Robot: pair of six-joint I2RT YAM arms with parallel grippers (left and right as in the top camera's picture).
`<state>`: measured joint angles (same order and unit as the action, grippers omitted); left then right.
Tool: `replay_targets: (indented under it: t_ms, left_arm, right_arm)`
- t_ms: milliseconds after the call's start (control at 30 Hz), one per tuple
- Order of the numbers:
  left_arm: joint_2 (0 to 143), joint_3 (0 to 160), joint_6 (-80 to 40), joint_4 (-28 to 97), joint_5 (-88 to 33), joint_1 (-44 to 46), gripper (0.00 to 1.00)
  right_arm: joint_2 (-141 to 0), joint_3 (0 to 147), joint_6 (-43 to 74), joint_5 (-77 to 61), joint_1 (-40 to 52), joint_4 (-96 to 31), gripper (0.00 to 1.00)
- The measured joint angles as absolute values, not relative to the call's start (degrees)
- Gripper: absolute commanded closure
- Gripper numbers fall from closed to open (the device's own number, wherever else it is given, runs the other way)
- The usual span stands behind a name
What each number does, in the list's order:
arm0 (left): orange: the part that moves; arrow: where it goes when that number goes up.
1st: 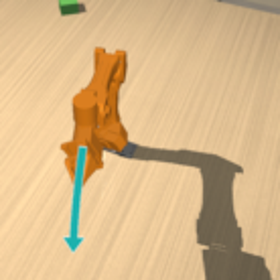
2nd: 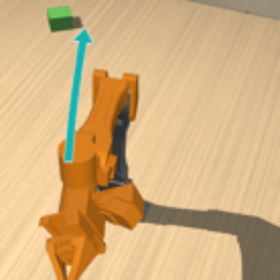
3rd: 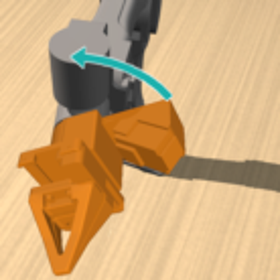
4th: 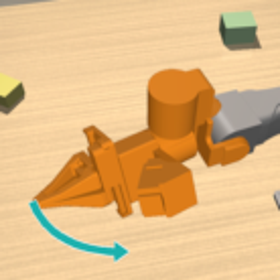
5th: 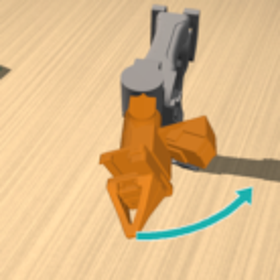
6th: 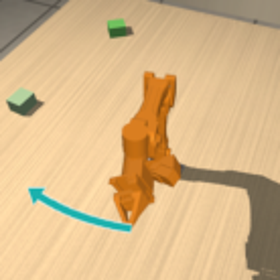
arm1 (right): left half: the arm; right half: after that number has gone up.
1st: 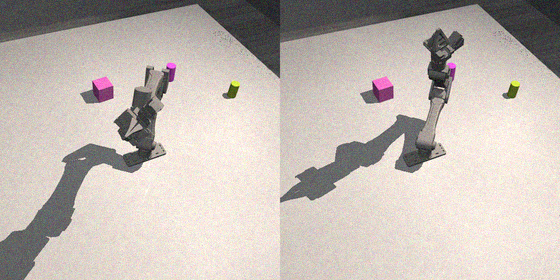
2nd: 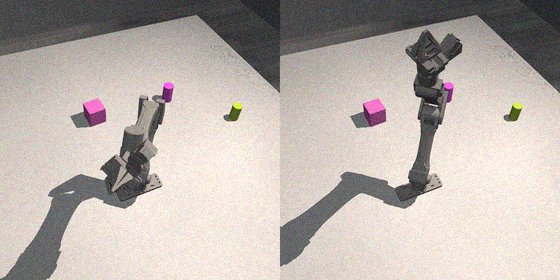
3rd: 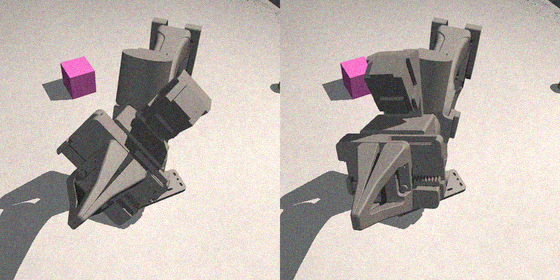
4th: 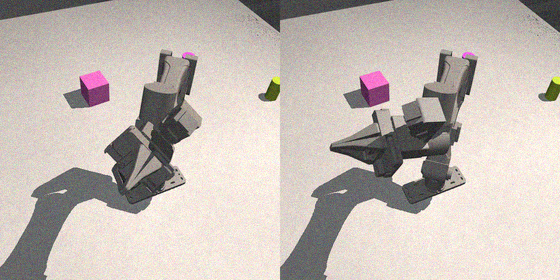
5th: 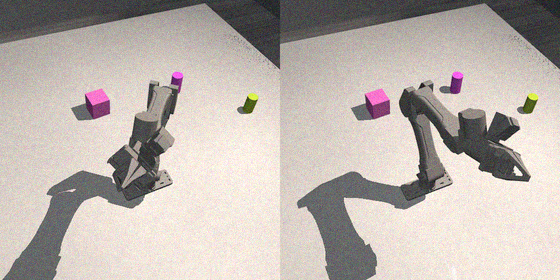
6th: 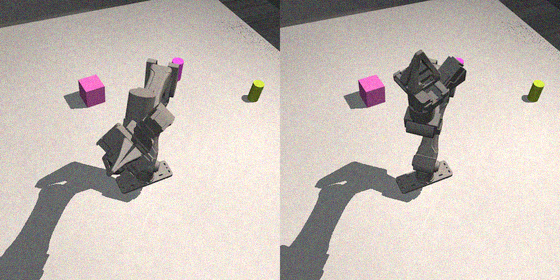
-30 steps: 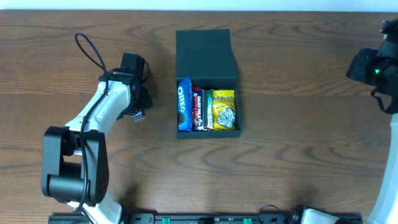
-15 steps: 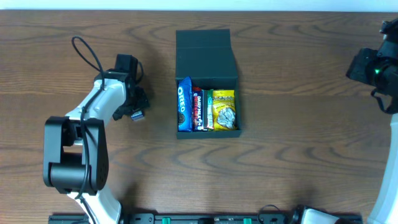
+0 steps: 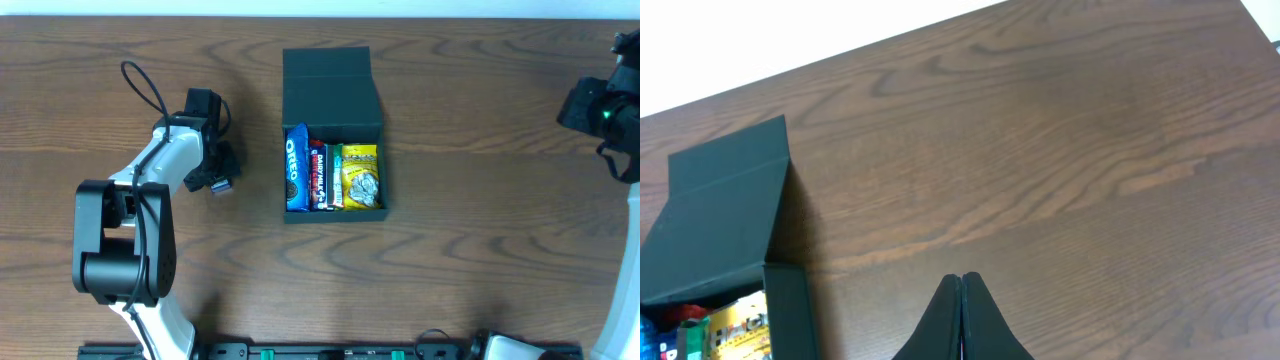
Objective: Pack container
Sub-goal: 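Move the left gripper to the blue Eclipse tin and grasp it, then carry the Eclipse tin into the box and release it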
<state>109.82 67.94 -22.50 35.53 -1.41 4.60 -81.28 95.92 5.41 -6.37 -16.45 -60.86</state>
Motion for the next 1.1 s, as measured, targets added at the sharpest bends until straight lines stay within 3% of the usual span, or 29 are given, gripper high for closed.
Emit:
replay_targets:
  t_ms: [400,467,633,900,1100]
  left_arm:
    - [109.8,67.9,-22.2,35.5,-1.6,4.6,0.61]
    - [109.8,67.9,-22.3,35.5,-1.5,4.6,0.67]
    - [109.8,68.1,-22.2,36.1,-1.6,4.6,0.94]
    - [110.5,85.2,-22.0,48.9,-1.3,6.7,0.94]
    - [109.4,97.5,-22.0,51.3,-1.1,17.5,0.94]
  right_arm:
    - [-81.3,95.9,5.4,-6.3,-16.4,-60.9,0.98]
    - [-81.3,95.9,5.4,-6.4,-16.4,-60.9,0.98]
    - [-81.3,95.9,5.4,-6.4,-16.4,-60.8,0.98]
    - [-81.3,95.9,5.4,-6.3,-16.4,-60.1,0.98]
    - [-81.3,95.9,5.4,-6.4,-16.4,-60.1,0.98]
